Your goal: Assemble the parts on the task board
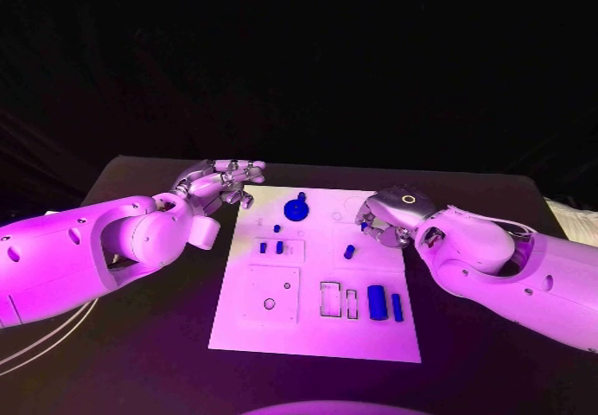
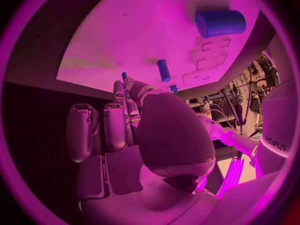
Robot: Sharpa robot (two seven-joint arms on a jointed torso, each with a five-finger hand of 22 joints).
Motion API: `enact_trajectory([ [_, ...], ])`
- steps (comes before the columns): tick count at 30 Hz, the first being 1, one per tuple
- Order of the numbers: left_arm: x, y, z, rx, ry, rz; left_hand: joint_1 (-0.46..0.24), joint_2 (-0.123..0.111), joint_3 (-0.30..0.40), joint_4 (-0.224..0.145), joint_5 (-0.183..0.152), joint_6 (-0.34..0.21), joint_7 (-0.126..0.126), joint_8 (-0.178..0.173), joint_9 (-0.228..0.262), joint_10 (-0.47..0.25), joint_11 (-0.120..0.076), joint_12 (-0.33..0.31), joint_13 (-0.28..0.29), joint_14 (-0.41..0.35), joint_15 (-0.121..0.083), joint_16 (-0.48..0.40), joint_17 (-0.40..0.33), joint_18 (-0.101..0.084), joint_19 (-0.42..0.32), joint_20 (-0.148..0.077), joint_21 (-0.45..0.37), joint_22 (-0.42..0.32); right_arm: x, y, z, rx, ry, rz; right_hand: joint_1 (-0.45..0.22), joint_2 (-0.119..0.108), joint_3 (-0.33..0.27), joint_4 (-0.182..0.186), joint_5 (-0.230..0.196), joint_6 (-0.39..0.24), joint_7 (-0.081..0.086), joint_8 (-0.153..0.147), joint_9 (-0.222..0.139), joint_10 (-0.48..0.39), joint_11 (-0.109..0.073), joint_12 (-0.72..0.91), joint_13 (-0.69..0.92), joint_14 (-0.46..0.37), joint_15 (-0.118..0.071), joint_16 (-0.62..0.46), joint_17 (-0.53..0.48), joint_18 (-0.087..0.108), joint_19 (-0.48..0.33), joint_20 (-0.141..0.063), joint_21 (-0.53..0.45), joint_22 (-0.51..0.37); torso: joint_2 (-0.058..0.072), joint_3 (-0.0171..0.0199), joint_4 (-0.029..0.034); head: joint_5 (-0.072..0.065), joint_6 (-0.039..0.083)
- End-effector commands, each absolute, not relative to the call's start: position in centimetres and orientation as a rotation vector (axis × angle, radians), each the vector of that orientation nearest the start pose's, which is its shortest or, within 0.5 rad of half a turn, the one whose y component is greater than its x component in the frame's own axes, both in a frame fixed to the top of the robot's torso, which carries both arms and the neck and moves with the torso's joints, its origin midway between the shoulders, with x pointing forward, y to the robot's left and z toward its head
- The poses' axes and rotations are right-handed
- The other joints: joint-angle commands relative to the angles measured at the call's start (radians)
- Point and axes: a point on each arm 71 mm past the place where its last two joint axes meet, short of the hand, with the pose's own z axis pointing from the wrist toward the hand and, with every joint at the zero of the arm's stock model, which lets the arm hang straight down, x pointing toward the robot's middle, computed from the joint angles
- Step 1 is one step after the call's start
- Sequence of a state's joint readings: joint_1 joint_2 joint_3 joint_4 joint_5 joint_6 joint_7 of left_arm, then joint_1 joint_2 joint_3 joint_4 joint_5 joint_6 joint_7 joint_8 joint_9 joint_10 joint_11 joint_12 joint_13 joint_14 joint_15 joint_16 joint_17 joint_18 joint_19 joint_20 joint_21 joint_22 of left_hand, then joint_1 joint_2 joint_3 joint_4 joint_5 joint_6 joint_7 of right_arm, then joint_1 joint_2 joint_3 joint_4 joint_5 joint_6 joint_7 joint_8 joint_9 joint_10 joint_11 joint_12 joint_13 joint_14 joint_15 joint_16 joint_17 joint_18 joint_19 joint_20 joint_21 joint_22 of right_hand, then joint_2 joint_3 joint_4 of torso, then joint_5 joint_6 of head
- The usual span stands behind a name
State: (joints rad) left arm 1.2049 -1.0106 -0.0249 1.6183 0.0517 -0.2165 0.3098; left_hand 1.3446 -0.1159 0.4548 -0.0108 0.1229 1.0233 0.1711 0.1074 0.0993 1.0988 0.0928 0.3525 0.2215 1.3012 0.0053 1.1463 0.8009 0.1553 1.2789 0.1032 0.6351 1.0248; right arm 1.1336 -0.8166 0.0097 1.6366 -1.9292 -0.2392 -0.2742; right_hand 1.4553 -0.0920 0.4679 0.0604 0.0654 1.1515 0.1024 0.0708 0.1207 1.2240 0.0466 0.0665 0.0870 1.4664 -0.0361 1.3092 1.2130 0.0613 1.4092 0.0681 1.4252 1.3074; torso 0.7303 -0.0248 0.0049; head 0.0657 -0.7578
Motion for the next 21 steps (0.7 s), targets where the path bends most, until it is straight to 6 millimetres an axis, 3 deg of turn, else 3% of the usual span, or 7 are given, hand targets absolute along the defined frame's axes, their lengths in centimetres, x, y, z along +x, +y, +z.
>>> enact_trajectory([
  [1, 47.0, 25.7, -16.7, -1.203, 1.471, -1.576, -0.003, 0.006, -0.006, -0.001, 0.005, -0.007, 0.002, 0.003, -0.002, -0.008, -0.002, 0.005, 0.002, -0.007, 0.002, -0.007, -0.001, 0.010, -0.007, 0.003, -0.004, -0.001, 44.8, -14.5, -17.8, -0.502, 1.504, 0.490, -0.012, 0.001, 0.001, -0.006, -0.004, 0.007, 0.002, 0.006, 0.001, 0.006, 0.000, 0.001, -0.001, 0.049, -0.008, 0.004, -0.001, -0.009, 0.005, 0.000, 0.006, 0.066, 0.001, 0.0001, 0.0011, 0.003, 0.000],
  [15, 47.1, 25.5, -16.8, -1.200, 1.472, -1.583, -0.004, 0.006, -0.007, -0.001, 0.005, -0.009, 0.003, 0.003, -0.002, -0.011, -0.002, 0.007, 0.002, -0.007, 0.003, -0.006, -0.001, 0.010, -0.007, 0.004, -0.006, -0.002, 41.5, -9.2, -17.6, -0.536, 1.476, 0.699, -0.012, 0.001, 0.007, -0.013, -0.001, 0.006, 0.007, 0.003, 0.002, 0.006, 0.004, -0.001, -0.004, 0.049, -0.003, 0.005, -0.002, -0.009, 0.005, 0.001, 0.006, 0.065, 0.000, -0.0013, 0.0024, 0.030, -0.005],
  [21, 47.0, 25.4, -16.7, -1.199, 1.474, -1.587, -0.004, 0.006, -0.007, -0.001, 0.005, -0.009, 0.003, 0.003, -0.002, -0.011, -0.002, 0.007, 0.002, -0.007, 0.003, -0.006, -0.001, 0.010, -0.007, 0.004, -0.006, -0.002, 40.3, -6.9, -18.8, -0.555, 1.505, 0.774, -0.012, 0.001, 0.009, -0.015, 0.000, 0.005, 0.009, 0.001, 0.002, 0.006, 0.005, -0.002, -0.006, 0.048, -0.002, 0.003, -0.005, -0.009, 0.003, 0.002, 0.005, 0.063, 0.000, -0.0017, 0.0026, 0.053, -0.019],
])
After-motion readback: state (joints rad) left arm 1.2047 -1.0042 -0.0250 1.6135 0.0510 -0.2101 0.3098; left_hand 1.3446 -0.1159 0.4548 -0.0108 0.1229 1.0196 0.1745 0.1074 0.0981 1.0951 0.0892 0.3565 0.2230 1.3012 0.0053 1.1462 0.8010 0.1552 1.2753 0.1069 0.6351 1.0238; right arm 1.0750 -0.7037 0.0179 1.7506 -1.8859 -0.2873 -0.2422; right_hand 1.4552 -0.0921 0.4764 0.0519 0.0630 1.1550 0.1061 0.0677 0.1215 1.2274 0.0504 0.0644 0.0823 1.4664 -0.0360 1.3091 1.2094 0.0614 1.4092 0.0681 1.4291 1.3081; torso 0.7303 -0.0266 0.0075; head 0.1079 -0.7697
